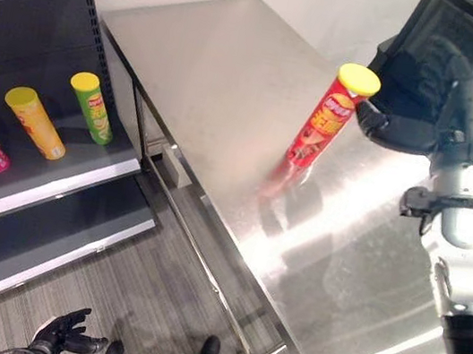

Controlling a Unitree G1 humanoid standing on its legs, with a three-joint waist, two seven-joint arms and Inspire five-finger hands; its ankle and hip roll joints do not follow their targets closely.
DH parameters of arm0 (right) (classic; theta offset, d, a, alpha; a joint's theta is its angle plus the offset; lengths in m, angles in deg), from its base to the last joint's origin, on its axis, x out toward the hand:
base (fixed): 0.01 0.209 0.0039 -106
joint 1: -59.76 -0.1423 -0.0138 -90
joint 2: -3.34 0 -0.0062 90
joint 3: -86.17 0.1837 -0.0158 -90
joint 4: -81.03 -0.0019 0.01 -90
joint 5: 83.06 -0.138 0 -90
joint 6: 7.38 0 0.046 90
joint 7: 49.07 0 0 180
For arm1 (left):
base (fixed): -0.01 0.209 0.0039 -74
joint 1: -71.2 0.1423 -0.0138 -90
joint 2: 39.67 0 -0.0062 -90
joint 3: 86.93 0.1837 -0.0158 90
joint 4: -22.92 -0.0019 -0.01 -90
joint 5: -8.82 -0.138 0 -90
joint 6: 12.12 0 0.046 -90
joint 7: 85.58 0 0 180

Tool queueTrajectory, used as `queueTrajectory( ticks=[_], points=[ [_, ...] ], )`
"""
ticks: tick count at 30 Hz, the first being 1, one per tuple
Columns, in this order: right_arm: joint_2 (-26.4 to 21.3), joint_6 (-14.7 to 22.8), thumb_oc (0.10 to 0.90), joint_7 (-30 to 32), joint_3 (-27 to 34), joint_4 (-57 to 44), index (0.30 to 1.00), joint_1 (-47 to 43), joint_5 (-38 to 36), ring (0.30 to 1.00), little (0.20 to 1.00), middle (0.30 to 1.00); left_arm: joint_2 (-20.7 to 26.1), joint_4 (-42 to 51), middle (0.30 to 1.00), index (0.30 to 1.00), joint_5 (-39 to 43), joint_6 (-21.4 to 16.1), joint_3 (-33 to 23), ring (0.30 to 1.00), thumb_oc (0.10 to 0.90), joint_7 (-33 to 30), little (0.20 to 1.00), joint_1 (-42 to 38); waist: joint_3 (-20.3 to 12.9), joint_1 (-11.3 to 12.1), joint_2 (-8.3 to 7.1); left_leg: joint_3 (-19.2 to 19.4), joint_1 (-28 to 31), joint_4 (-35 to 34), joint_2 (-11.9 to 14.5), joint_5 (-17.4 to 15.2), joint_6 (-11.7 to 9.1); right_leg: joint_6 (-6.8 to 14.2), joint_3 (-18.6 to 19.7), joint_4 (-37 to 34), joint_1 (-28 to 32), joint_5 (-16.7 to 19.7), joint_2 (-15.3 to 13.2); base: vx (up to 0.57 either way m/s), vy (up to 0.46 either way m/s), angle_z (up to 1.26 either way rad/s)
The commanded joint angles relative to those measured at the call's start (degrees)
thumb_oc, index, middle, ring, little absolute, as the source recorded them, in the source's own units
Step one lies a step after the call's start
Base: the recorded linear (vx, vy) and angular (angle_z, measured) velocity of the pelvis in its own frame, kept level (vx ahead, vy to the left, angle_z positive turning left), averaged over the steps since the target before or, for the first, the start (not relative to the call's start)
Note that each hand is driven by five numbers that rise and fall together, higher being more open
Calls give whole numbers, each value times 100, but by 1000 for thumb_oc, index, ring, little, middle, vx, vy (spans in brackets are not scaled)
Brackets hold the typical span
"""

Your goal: Put the goods on the table back onto the shelves and tidy them up.

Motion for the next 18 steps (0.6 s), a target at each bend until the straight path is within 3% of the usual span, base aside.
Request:
queueTrajectory(
  ticks=[1, 18],
  points=[
    [-321, 415, 800, -43, 126, -82, 900, -1079, -265, 900, 900, 900, 341, -5, 900, 900, 32, -260, 189, 900, 800, 61, 900, -154, -188, 193, -295, 68, -257, 16, -147, -313, 48, 568, -226, 41, 353, -617, -292, 0, 0, 0],
    [-402, 253, 800, -35, -507, 675, 900, -1817, -218, 900, 900, 900, 319, -150, 900, 900, 76, -254, 264, 900, 800, 72, 900, -106, -143, 299, -334, -3, -295, 16, -111, -308, 15, 555, -321, 41, 386, -655, -290, 8, -5, 3]
  ],
)
